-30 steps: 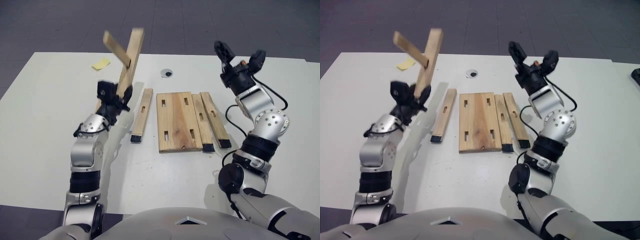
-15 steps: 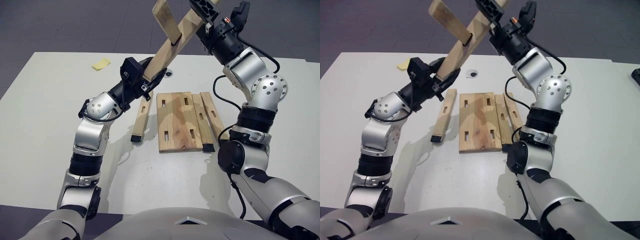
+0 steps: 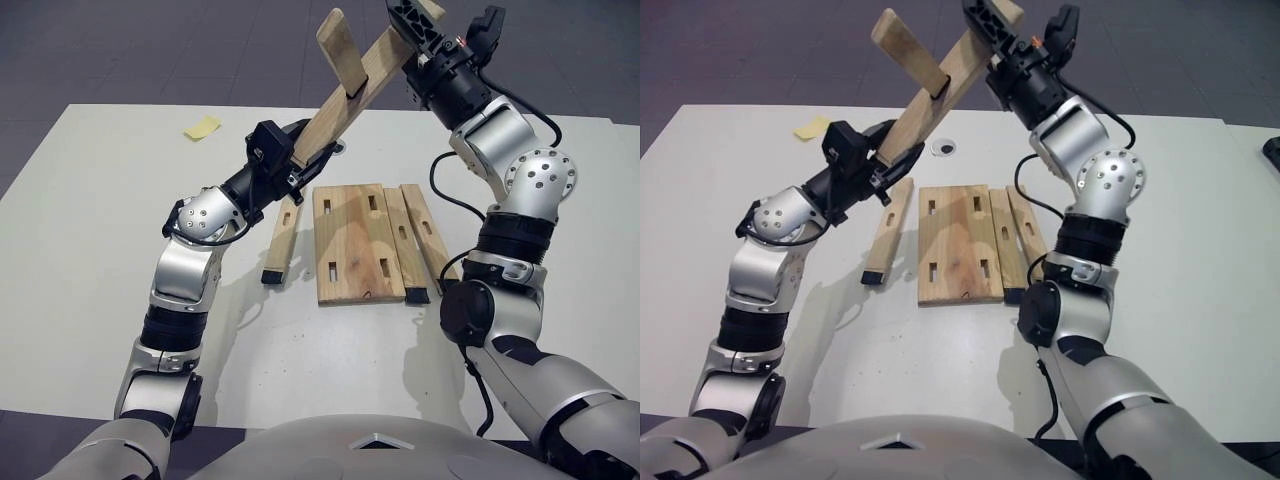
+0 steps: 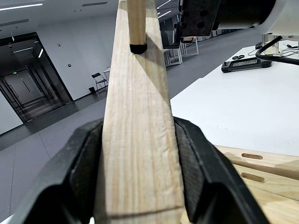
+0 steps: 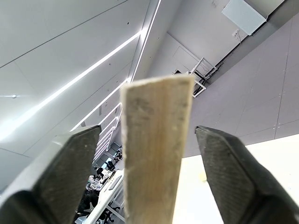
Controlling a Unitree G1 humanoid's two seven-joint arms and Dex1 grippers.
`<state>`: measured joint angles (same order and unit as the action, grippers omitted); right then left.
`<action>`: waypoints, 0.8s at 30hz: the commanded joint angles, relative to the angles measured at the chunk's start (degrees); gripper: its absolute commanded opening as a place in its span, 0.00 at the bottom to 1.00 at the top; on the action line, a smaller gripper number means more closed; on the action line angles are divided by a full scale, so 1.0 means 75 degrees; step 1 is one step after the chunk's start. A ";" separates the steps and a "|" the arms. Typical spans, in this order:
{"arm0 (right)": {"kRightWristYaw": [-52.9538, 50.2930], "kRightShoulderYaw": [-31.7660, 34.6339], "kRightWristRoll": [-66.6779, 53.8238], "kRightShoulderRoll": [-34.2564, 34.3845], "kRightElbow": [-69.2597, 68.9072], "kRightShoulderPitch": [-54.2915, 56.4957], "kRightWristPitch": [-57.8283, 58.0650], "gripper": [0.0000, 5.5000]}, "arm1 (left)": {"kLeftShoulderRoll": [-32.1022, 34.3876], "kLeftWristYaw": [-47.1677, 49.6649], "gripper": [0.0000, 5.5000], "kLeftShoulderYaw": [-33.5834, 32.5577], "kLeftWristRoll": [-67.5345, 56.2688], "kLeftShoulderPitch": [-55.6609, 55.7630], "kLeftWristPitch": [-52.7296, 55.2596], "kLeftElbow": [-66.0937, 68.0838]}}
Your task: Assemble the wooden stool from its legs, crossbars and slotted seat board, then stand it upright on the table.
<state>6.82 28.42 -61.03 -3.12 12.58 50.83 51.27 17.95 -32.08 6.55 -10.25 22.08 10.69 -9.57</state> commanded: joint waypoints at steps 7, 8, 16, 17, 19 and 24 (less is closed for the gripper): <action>-0.0073 -0.0131 -0.0159 -0.0028 -0.0339 -0.0327 0.0016 0.39 | 0.0024 0.0009 0.37 0.0072 0.0143 -0.0098 -0.0074 0.0029; -0.0092 -0.0131 -0.0185 -0.0033 -0.0410 -0.0371 0.0028 0.37 | 0.0013 0.0011 0.37 0.0085 0.0147 -0.0093 -0.0071 0.0036; -0.0098 -0.0281 -0.0342 -0.0075 -0.0939 -0.0689 0.0067 0.20 | -0.0002 -0.0007 0.37 0.0121 0.0197 -0.0150 -0.0065 0.0040; -0.0097 -0.0307 -0.0348 -0.0061 -0.0997 -0.0724 0.0052 0.20 | -0.0011 -0.0002 0.37 0.0125 0.0202 -0.0150 -0.0065 0.0043; -0.0068 -0.0349 -0.0355 -0.0025 -0.1141 -0.0780 -0.0036 0.19 | -0.0032 0.0014 0.37 0.0145 0.0226 -0.0178 -0.0060 0.0029; 0.0110 -0.0676 -0.0160 -0.0083 -0.1747 -0.0934 -0.0315 0.19 | -0.0098 0.0069 0.37 0.0276 0.0369 -0.0243 -0.0081 0.0036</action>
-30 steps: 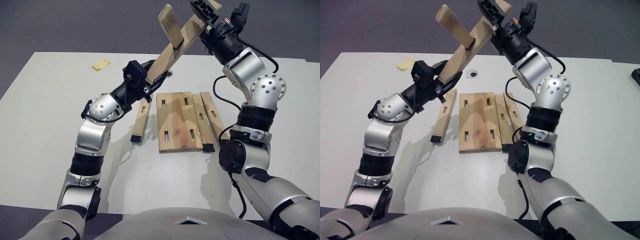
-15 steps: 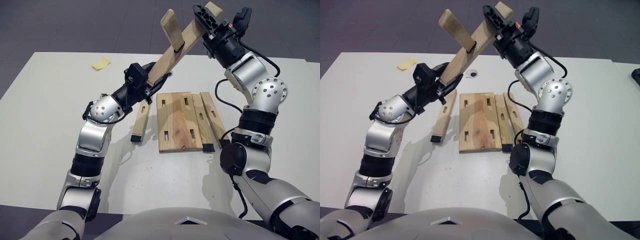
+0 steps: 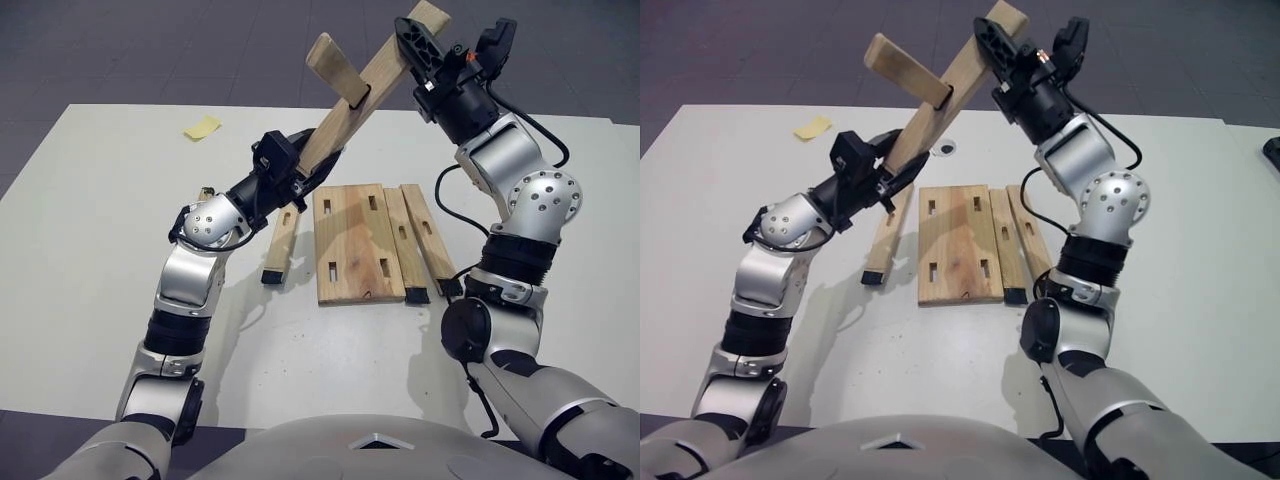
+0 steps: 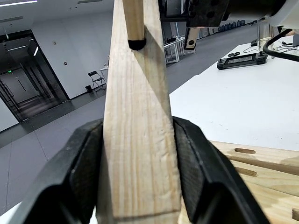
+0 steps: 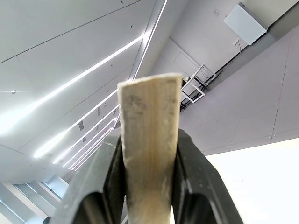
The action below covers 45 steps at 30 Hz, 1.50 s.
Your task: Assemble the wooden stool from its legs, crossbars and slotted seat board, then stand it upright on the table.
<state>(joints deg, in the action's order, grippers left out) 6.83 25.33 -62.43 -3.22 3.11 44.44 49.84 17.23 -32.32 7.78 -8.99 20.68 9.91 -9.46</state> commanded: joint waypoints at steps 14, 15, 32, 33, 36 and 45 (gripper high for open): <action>-0.0456 -0.0227 0.0763 -0.0548 -0.0899 -0.0356 -0.1071 0.18 | 0.1716 -0.2005 0.73 0.0671 0.0020 -0.0389 0.0743 -0.0946; -0.0508 -0.0225 0.0783 -0.0574 -0.0871 -0.0417 -0.1079 0.18 | 0.1898 -0.2278 0.77 0.0755 -0.0056 -0.0407 0.0899 -0.1106; -0.0857 -0.0250 0.0850 -0.0492 -0.0455 -0.0688 -0.1132 0.18 | 0.2071 -0.2241 0.98 0.3327 0.2447 -0.0213 0.1198 -0.1111; -0.0841 -0.0258 0.0832 -0.0476 -0.0498 -0.0682 -0.1147 0.18 | 0.1933 -0.2107 0.98 0.3299 0.2517 -0.0172 0.1145 -0.0937; -0.0963 -0.0242 0.0707 -0.0423 -0.0800 -0.0640 -0.1159 0.18 | 0.1708 -0.1716 0.98 0.3217 0.2866 0.0002 0.0803 -0.0406; -0.1194 -0.0405 0.1221 -0.0334 -0.1306 -0.0598 -0.1995 0.18 | 0.0865 -0.0706 0.98 0.2822 0.3252 0.0572 0.0360 0.1064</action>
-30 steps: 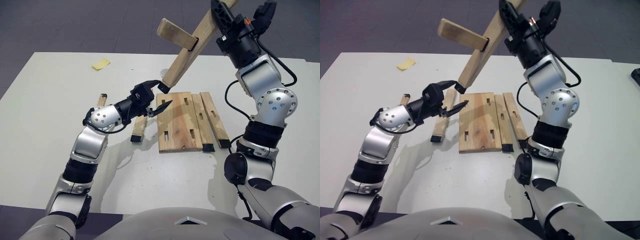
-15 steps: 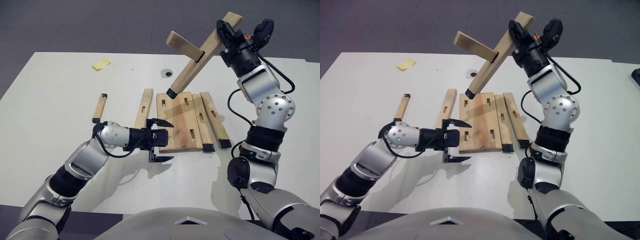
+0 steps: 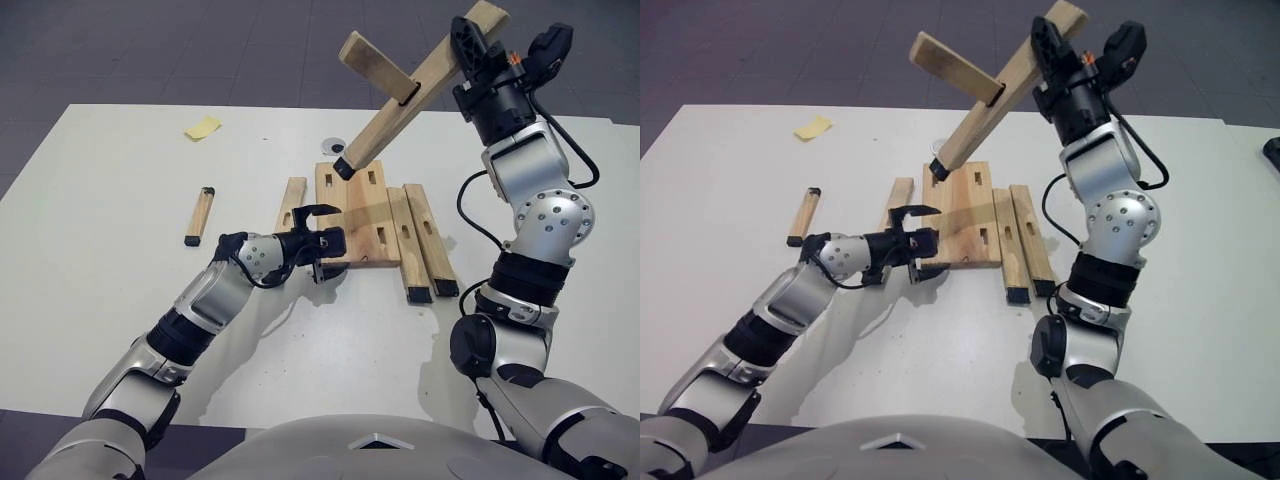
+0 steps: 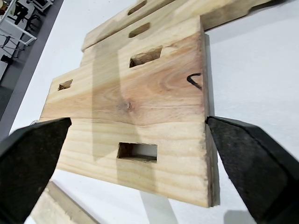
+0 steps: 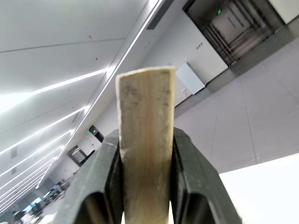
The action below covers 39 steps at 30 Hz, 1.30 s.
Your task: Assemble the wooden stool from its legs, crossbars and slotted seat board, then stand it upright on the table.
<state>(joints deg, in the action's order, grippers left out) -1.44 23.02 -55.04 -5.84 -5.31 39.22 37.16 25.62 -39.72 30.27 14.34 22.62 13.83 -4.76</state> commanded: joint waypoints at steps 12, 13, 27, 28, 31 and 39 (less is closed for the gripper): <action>-0.0300 -0.1304 0.2505 -0.0358 -0.1611 -0.1642 -0.1039 0.18 | -0.1405 0.0478 0.98 -0.4016 -0.4105 0.0429 0.3195 -0.2788; -0.0370 -0.1488 0.2924 -0.0406 -0.1836 -0.1887 -0.1197 0.18 | -0.1475 0.0809 0.98 -0.4637 -0.4389 0.0445 0.3326 -0.2763; -0.1271 -0.1022 0.2802 0.0683 -0.2668 -0.2977 -0.1304 0.18 | -0.2958 0.5273 0.98 -0.7794 -0.5028 0.0935 0.1516 -0.0540; -0.1270 -0.1010 0.2789 0.0732 -0.2627 -0.3018 -0.1321 0.18 | -0.3004 0.5352 0.98 -0.7736 -0.5006 0.0950 0.1365 -0.0453; -0.1219 -0.1037 0.2902 0.0853 -0.2382 -0.3162 -0.1426 0.18 | -0.3075 0.5497 0.98 -0.7546 -0.4939 0.0991 0.1052 -0.0212; -0.1188 -0.1058 0.2820 0.1163 -0.2233 -0.3374 -0.1565 0.18 | -0.3053 0.5581 0.98 -0.7199 -0.5061 0.1090 0.0571 0.0148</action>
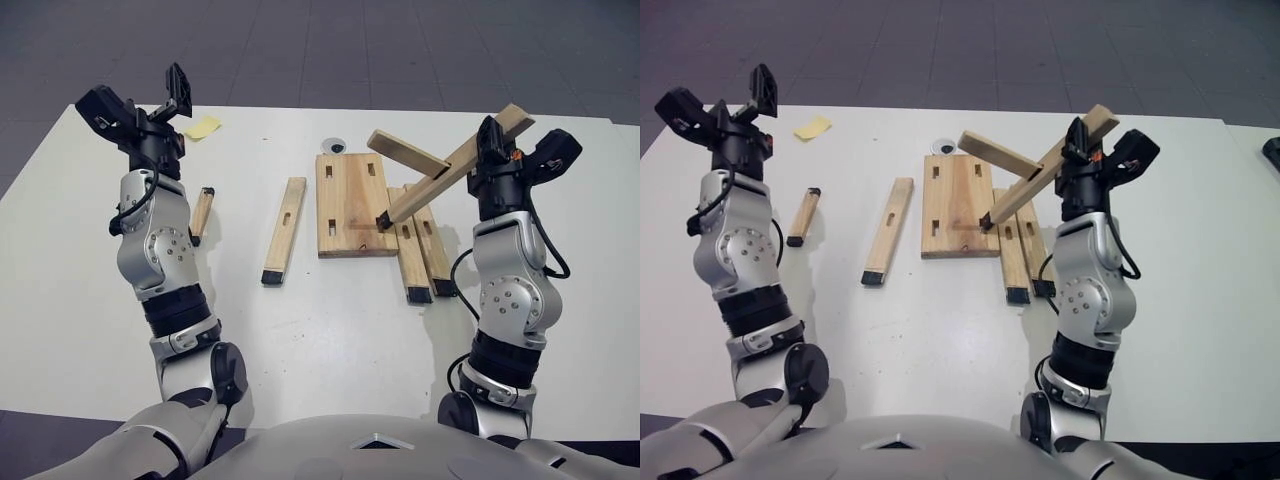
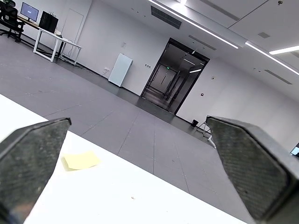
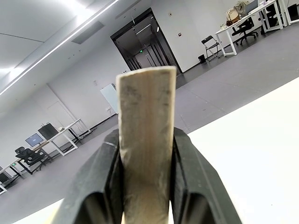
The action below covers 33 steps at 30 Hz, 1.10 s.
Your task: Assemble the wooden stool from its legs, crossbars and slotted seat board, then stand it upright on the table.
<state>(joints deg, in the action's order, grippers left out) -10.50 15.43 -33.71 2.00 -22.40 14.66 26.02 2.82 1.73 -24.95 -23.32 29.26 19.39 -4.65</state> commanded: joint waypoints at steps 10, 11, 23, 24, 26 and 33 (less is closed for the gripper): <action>0.0234 -0.0486 0.0662 -0.0054 0.0323 -0.0401 -0.0359 0.18 | -0.0036 0.0194 0.98 0.0415 -0.0136 0.0115 -0.0316 0.0146; 0.0287 -0.0608 0.0808 -0.0100 0.0338 -0.0435 -0.0408 0.18 | -0.0050 0.0214 0.98 0.0452 -0.0128 0.0110 -0.0325 0.0117; 0.0522 -0.1452 0.2099 -0.0059 0.0922 -0.0812 -0.1302 0.18 | -0.0180 0.0513 0.98 0.0667 -0.0394 0.0278 -0.0267 -0.0283; 0.0546 -0.1527 0.2244 -0.0108 0.0948 -0.0845 -0.1349 0.18 | -0.0193 0.0530 0.98 0.0678 -0.0428 0.0297 -0.0244 -0.0320; 0.0650 -0.1736 0.2491 -0.0198 0.0901 -0.1042 -0.1411 0.18 | -0.0210 0.0569 0.98 0.0728 -0.0493 0.0322 -0.0154 -0.0433; 0.1258 -0.2016 0.2831 -0.0794 0.1231 -0.2149 -0.1067 0.19 | -0.0225 0.0685 0.98 0.0898 -0.0640 0.0409 0.0196 -0.0707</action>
<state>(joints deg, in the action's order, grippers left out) -2.53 0.95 -15.67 -0.04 -20.00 8.21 11.09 1.05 6.11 -18.81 -27.28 31.26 19.44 -9.08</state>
